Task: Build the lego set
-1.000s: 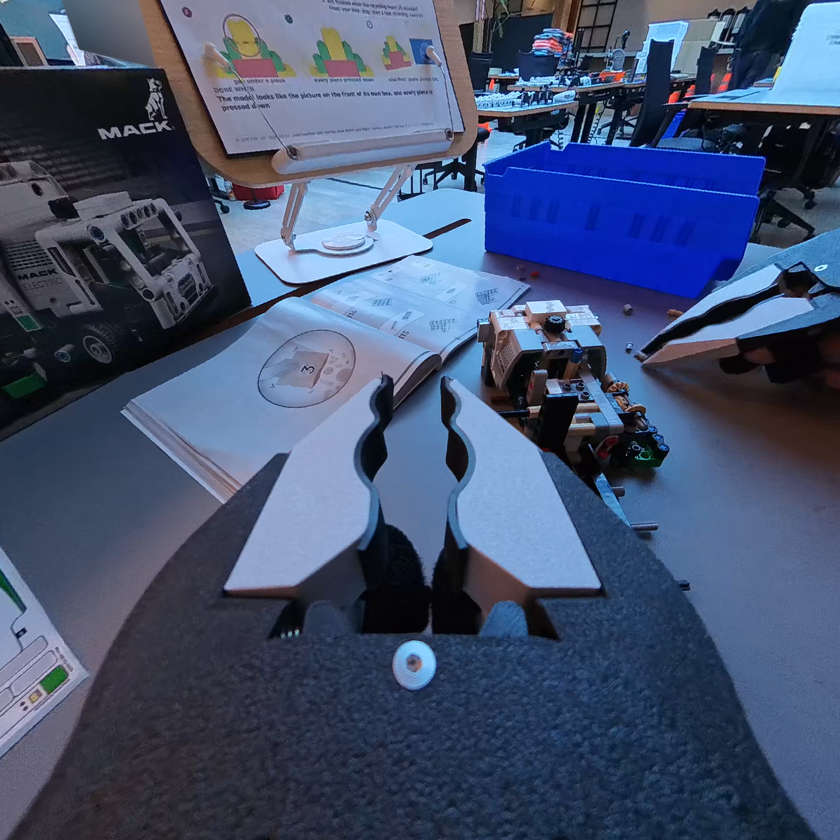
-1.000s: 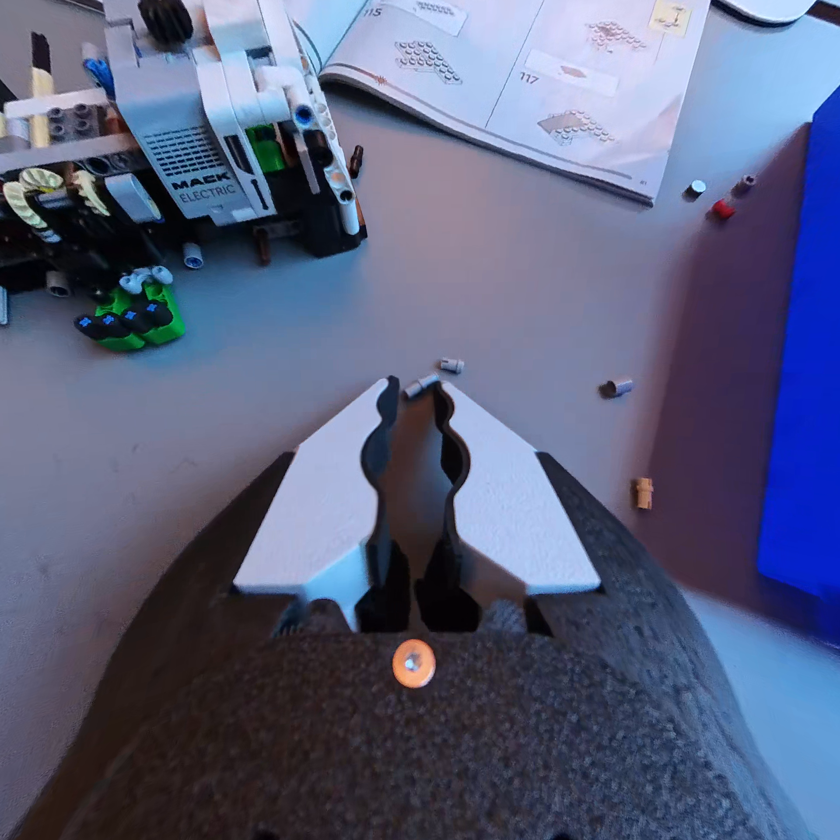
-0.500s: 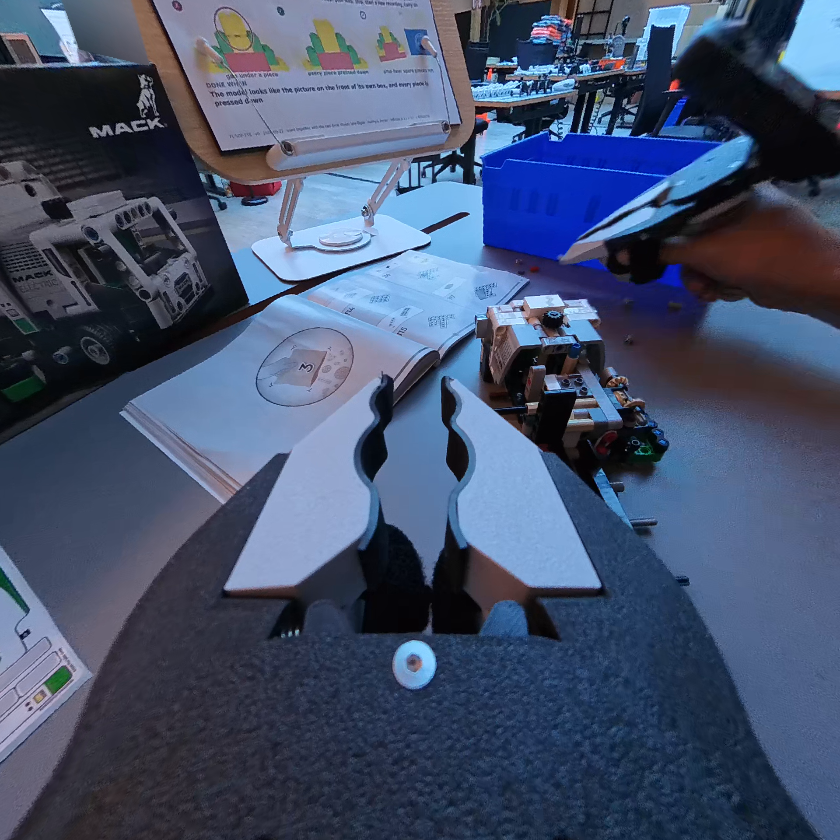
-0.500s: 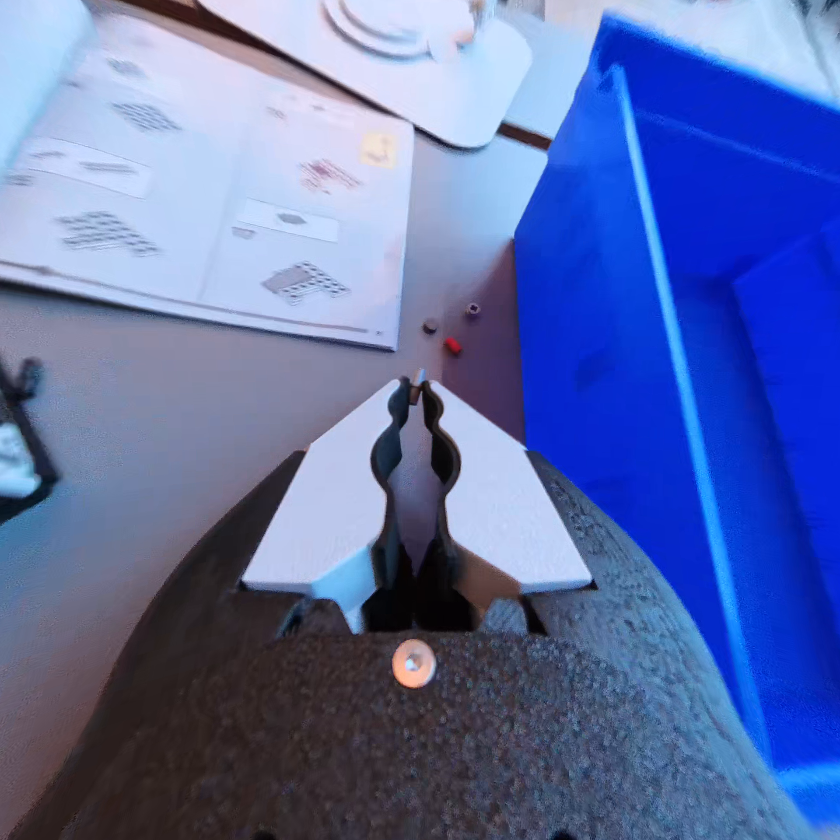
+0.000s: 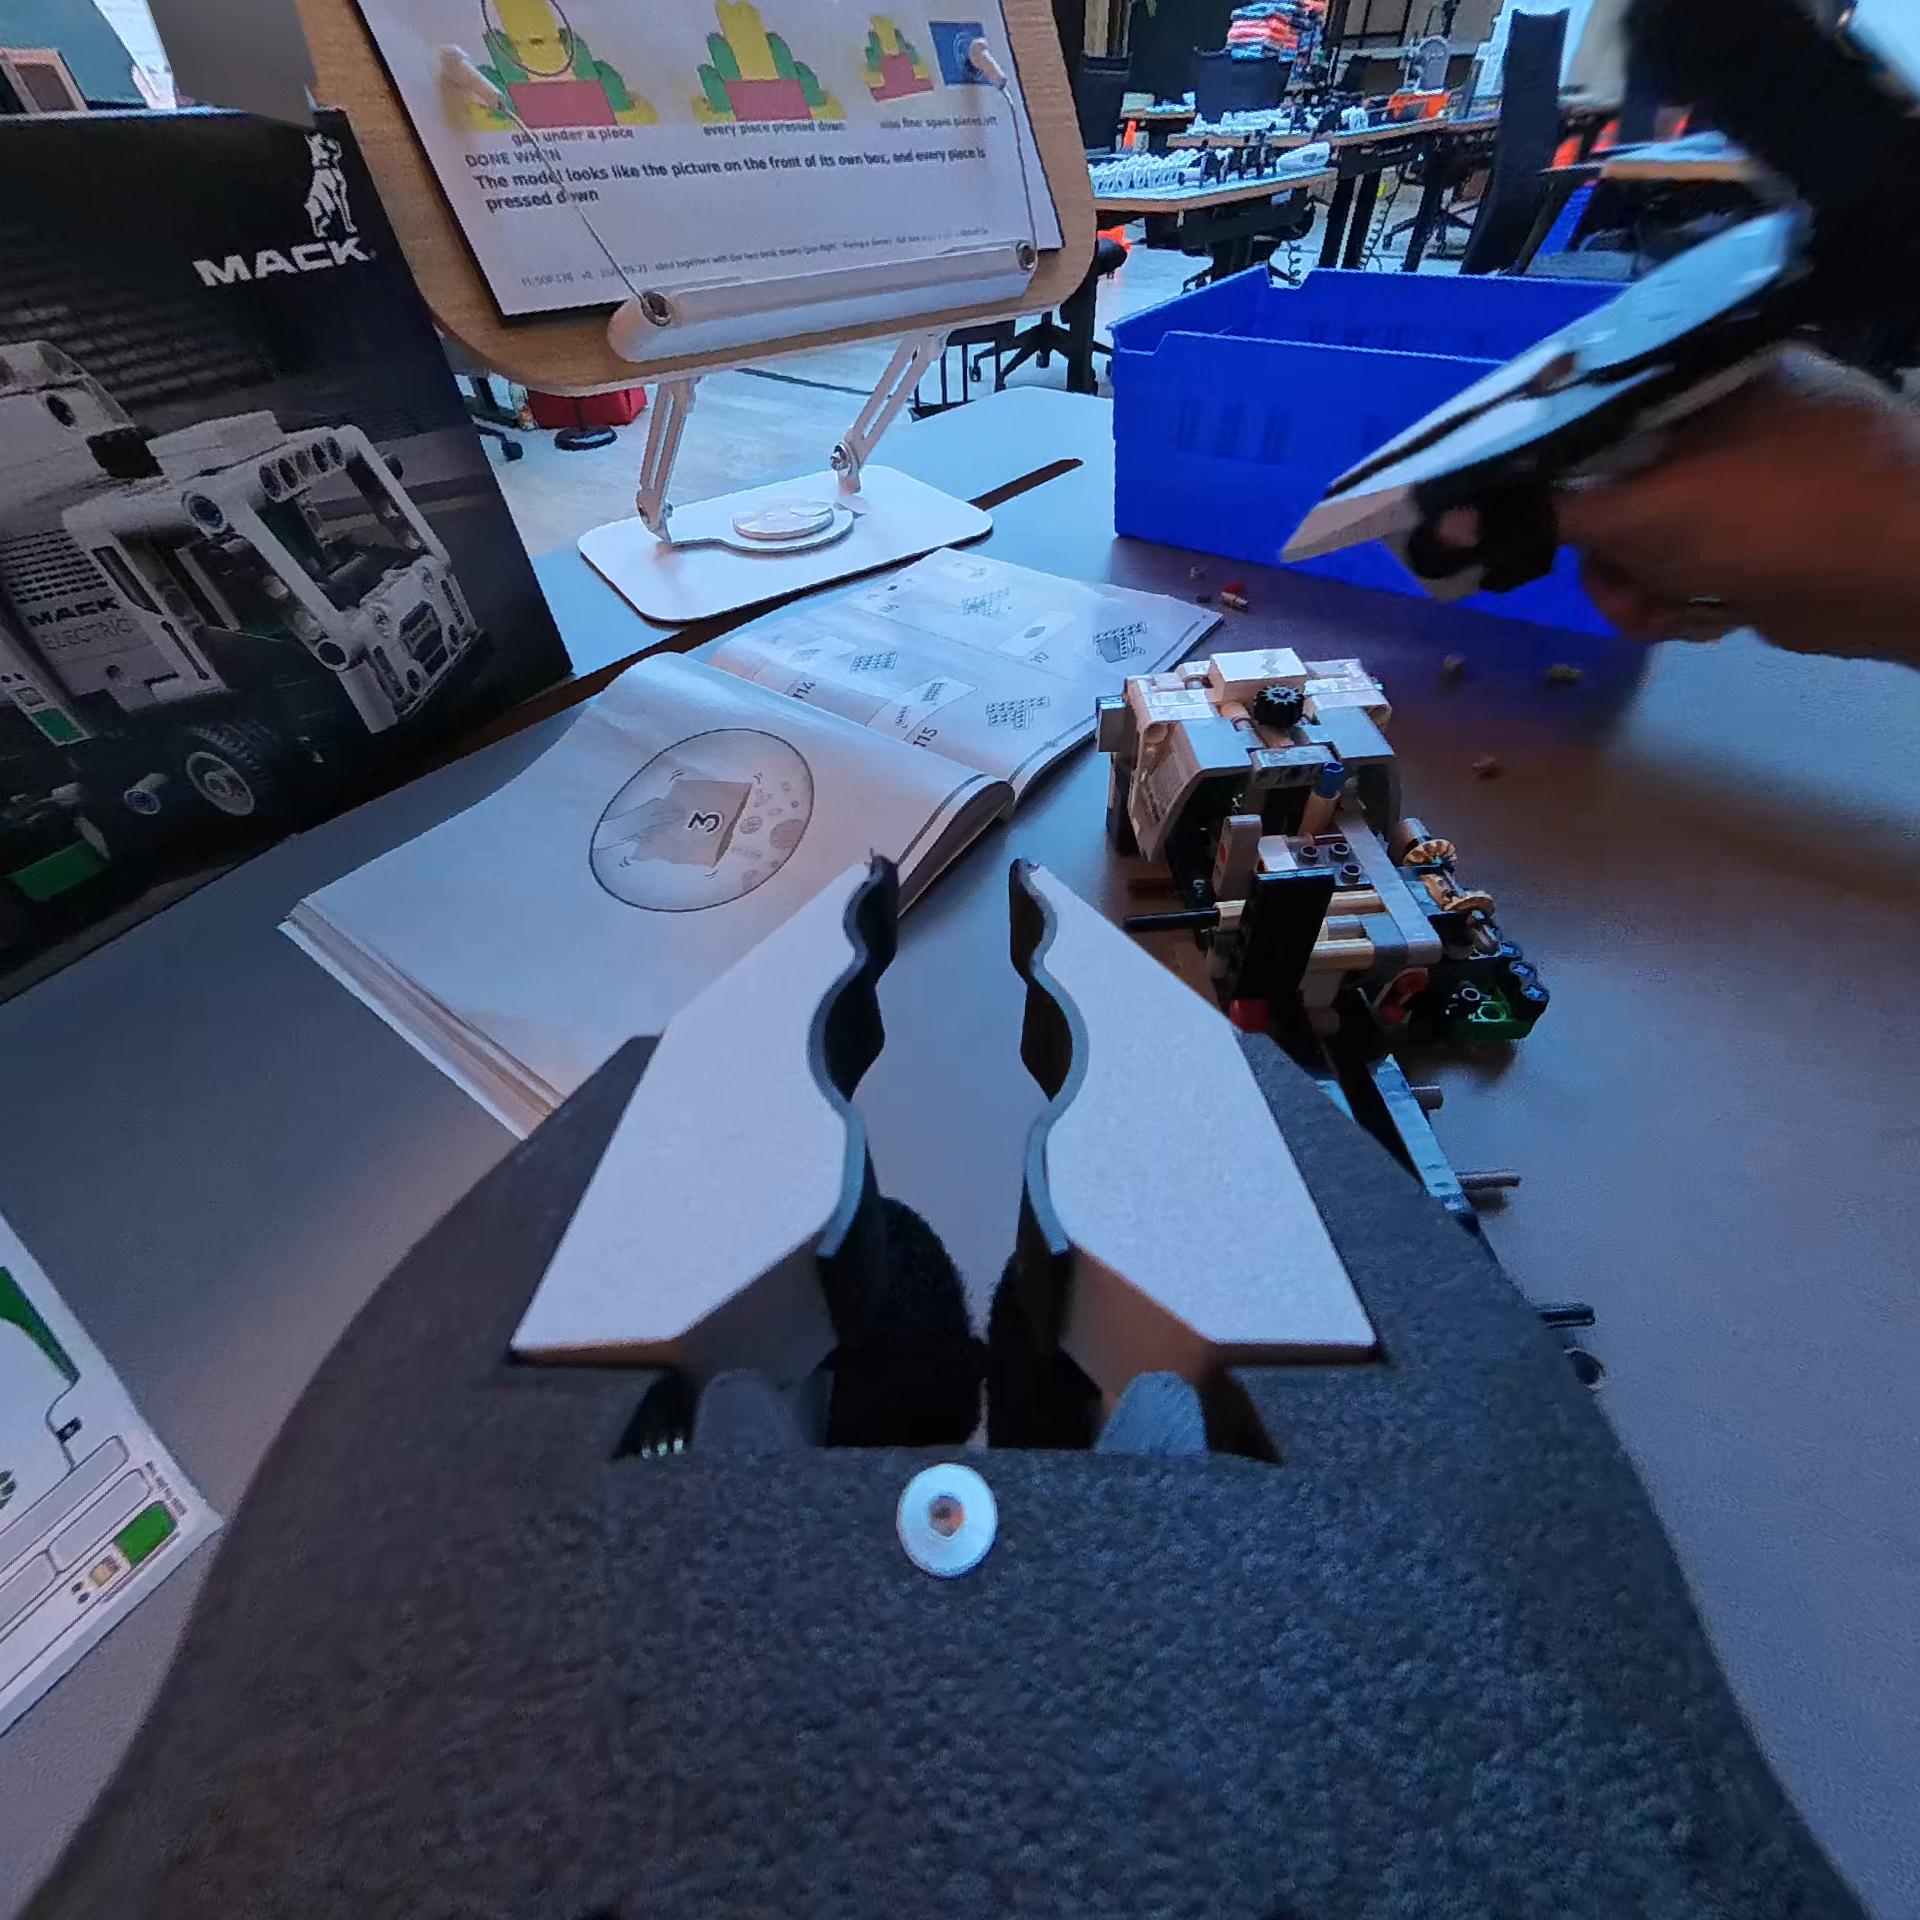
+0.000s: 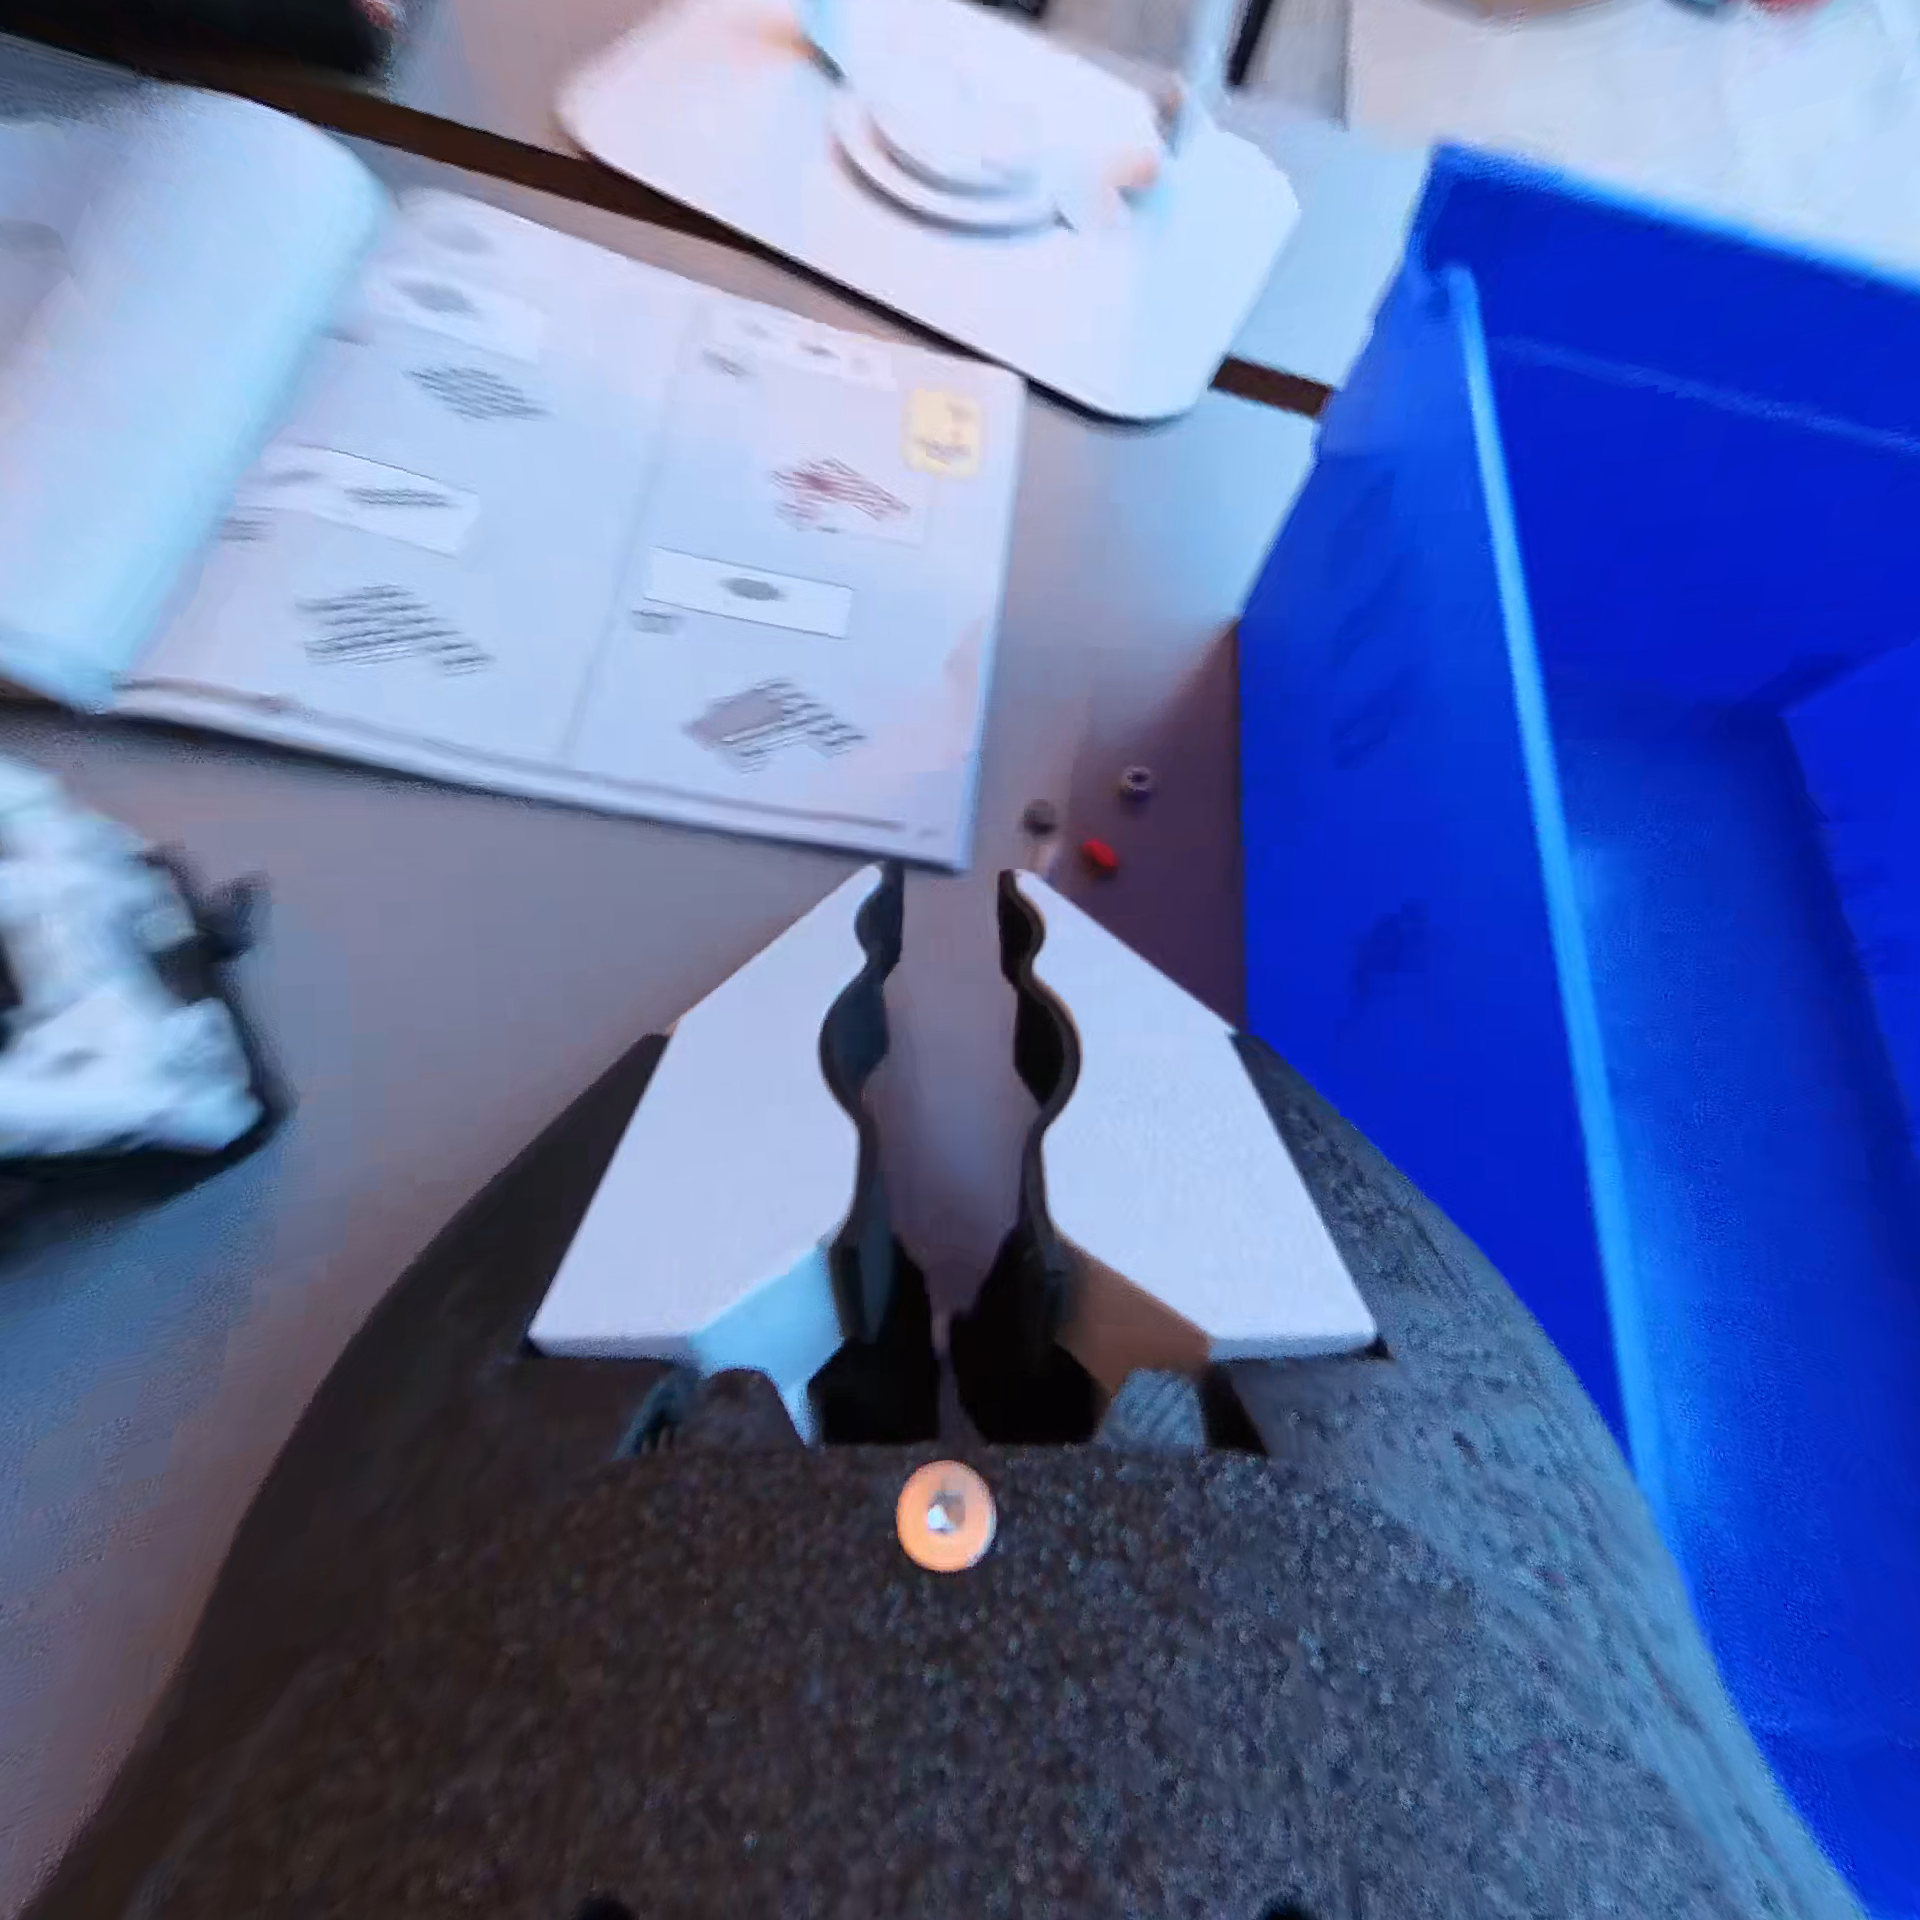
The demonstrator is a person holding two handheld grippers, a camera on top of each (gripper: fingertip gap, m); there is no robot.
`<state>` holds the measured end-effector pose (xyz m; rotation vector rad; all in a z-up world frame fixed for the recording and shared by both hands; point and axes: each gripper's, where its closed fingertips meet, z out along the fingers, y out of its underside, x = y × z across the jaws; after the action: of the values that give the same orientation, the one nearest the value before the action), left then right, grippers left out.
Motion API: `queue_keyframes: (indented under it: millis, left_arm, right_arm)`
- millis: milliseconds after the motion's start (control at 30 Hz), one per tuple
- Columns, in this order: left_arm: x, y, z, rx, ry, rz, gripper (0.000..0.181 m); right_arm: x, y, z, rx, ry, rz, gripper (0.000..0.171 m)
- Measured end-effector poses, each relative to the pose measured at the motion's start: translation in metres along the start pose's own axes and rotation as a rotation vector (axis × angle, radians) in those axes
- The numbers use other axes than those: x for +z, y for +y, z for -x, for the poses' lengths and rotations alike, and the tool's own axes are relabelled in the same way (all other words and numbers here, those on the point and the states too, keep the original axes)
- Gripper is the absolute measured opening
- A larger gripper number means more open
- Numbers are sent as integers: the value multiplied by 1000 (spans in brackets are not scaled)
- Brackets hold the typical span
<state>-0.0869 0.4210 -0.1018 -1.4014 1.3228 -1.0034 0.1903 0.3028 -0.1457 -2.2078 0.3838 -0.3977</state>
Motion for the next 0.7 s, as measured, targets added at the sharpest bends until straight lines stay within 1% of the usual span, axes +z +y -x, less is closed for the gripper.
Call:
queue_keyframes:
  millis: [33, 67, 167, 200, 267, 333, 433, 533, 567, 633, 700]
  left_arm:
    - [0, 0, 1, -4, -2, 1, 19]
    - [0, 0, 1, -7, -2, 0, 19]
    - [0, 0, 2, -8, 0, 3, 19]
    - [1, 1, 1, -8, 2, 6, 19]
    - [2, 3, 0, -10, 8, 11, 19]
    - [3, 3, -2, -11, 16, 10, 19]
    - [3, 2, -4, -1, 19, 5, 19]
    - [3, 1, -4, 5, 14, 4, 19]
    - [2, 1, -4, 4, 12, 2, 19]
    - [1, 0, -2, 2, 8, -1, 19]
    - [1, -1, -1, -2, 5, -4, 19]
  right_arm:
    - [-16, 3, 13, -17, -43, -19, 17]
    - [-30, 13, 26, -29, -87, -21, 17]
    - [-63, 49, 74, -29, -335, -16, 17]
    - [-72, 56, 84, -24, -394, -35, 17]
    - [-76, 68, 85, -72, -383, -47, 17]
    - [-69, 81, 82, -146, -355, 2, 19]
    - [-65, 76, 78, -141, -364, -12, 19]
    - [-61, 83, 83, -157, -414, 49, 19]
    - [-61, 83, 84, -167, -418, 49, 18]
    - [-61, 84, 83, -196, -400, 48, 7]
    - [-61, 84, 83, -208, -402, 46, 6]
